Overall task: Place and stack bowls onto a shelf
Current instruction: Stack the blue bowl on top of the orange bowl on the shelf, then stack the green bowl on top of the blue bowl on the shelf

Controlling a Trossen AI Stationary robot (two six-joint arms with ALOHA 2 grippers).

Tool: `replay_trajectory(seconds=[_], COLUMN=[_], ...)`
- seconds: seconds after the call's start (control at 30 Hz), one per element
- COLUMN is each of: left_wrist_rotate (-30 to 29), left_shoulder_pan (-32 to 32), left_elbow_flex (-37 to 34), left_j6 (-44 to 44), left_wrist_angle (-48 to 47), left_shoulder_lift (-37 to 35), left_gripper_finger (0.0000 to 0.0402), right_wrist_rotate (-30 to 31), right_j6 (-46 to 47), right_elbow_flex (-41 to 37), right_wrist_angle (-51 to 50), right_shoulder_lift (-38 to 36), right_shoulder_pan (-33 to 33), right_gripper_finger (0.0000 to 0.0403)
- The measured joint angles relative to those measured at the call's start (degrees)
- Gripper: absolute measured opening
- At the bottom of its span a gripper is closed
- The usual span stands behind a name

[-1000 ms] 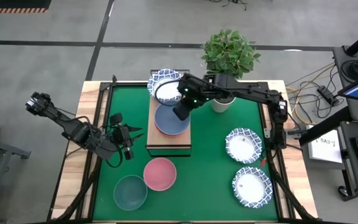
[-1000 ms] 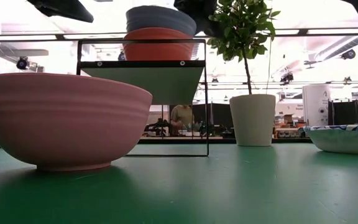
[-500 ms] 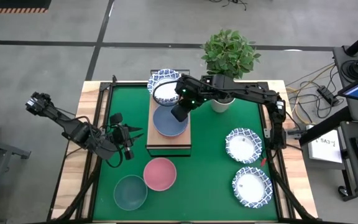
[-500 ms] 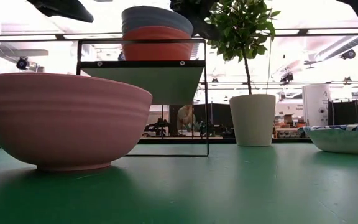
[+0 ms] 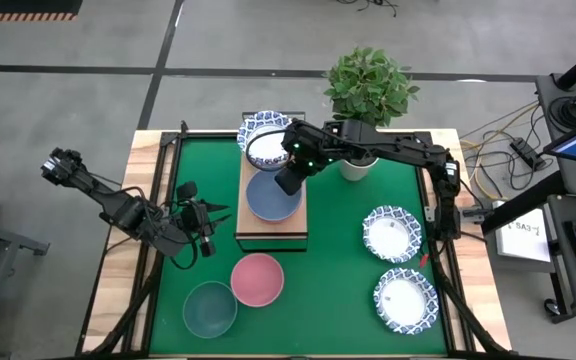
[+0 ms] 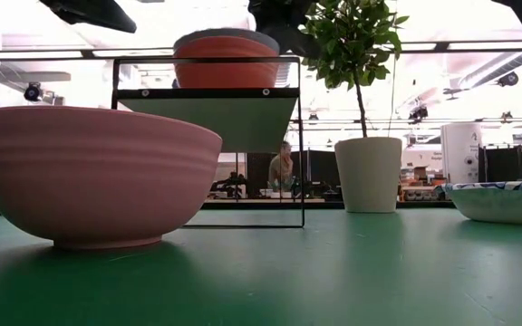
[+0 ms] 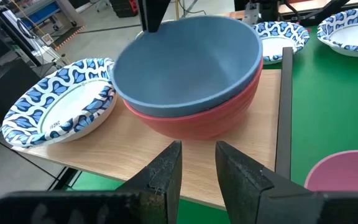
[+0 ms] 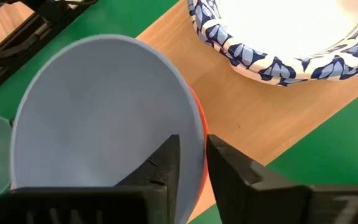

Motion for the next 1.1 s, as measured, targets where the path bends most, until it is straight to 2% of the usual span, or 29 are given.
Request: replay_trajectory(seconds=[0.27, 0.47, 0.6, 0.7, 0.87, 1.1], left_wrist_rotate=[0.00, 0.02, 0.86, 3.72, 7.07, 17.06], left_shoulder_pan=[0.02, -0.01, 0.01, -0.01, -0.09, -0.64], left_elbow_flex=[-0.04, -0.04, -0.04, -0.04, -0.04, 3.73], left_j6=[0.00, -0.02, -0.02, -0.19, -2.62, -8.05], left_wrist_angle=[0.01, 0.30, 1.20, 2.31, 5.39, 6.85], left_shoulder_lift=[0.00, 0.00, 0.00, 0.11, 2.20, 8.59], left_gripper_finger=[0.0079, 0.0079, 0.0079, 0.0079, 0.0079, 0.0079], right_wrist_rotate=[0.02, 0.47, 5.34, 9.26, 12.14, 21.84], right_j6=[-0.35, -8.53, -13.98, -16.75, -19.32, -17.56], right_elbow_flex=[2.50, 4.15, 4.15, 4.12, 3.04, -6.14], right_wrist_angle=[-1.03, -0.71, -0.28, -0.30, -0.63, 0.08], right_shoulder_lift=[-0.20, -1.81, -3.45, -4.22, -6.36, -11.73], right_shoulder_pan=[0.00, 2.50, 7.61, 12.28, 20.74, 30.90], right_gripper_finger=[0.0091, 0.0091, 0.0083, 0.0074, 0.0061, 0.0052])
